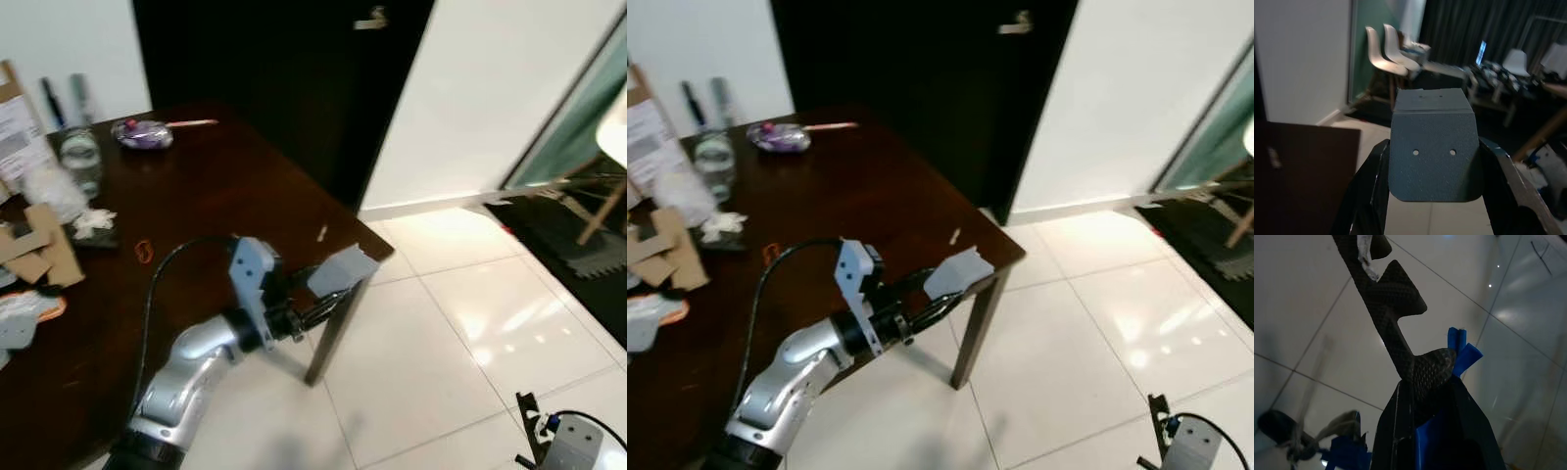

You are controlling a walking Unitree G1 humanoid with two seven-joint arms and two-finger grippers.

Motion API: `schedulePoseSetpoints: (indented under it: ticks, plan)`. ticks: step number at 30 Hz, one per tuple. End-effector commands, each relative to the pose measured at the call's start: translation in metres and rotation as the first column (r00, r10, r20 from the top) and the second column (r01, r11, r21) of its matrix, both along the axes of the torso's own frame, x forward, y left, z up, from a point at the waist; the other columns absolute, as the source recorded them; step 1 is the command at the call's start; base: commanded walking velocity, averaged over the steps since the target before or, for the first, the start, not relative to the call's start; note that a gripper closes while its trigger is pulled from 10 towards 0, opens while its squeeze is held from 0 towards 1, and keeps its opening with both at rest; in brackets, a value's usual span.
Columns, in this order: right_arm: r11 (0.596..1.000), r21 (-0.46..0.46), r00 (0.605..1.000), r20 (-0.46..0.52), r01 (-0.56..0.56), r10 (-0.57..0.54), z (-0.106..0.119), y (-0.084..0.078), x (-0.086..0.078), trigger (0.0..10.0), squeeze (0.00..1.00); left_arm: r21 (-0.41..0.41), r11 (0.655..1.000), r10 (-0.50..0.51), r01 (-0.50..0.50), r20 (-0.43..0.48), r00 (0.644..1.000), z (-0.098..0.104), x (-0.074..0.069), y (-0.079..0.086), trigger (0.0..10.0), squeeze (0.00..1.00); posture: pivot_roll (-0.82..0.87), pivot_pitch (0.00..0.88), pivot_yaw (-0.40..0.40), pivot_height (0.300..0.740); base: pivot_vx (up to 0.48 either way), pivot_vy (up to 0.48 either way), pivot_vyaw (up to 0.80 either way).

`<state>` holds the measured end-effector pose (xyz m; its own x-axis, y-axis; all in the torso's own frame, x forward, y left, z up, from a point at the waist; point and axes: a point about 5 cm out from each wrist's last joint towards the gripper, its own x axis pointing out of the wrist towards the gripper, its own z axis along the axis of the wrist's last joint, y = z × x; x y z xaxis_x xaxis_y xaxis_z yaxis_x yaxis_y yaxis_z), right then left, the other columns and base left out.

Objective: Picking trash to rubbish bin

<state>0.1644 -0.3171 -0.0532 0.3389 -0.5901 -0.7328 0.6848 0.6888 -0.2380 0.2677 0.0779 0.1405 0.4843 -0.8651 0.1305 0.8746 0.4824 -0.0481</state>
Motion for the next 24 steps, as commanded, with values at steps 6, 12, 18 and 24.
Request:
schedulePoseSetpoints:
  ticks: [6,12,18,24]
  plan:
    - [0.980,0.073,0.980,-0.071,-0.183,0.189,-0.017,0.033,-0.002,10.0,0.00,0.091,0.994,0.062,-0.053,-0.104,0.993,-0.037,-0.001,-0.009,10.0,0.00,0.12,0.109,-0.082,0.740,0.000,0.000,-0.80]
    - [0.943,0.077,0.940,-0.086,-0.325,0.331,-0.019,0.051,0.007,10.0,0.00,0.047,0.983,0.184,-0.179,-0.132,0.974,-0.042,0.011,-0.008,10.0,0.00,0.11,0.112,-0.078,0.740,0.000,0.000,-0.80]
    - [0.923,0.084,0.920,-0.083,-0.377,0.383,-0.020,0.060,0.013,10.0,0.00,0.049,0.979,0.200,-0.196,-0.126,0.972,-0.043,0.013,-0.010,10.0,0.00,0.11,0.110,-0.077,0.740,0.000,0.000,-0.80]
    - [0.918,0.084,0.918,-0.051,-0.388,0.393,-0.018,0.062,0.018,10.0,0.00,0.091,0.974,0.216,-0.208,-0.101,0.971,-0.048,0.014,-0.012,10.0,0.00,0.11,0.110,-0.070,0.740,0.000,0.000,-0.80]
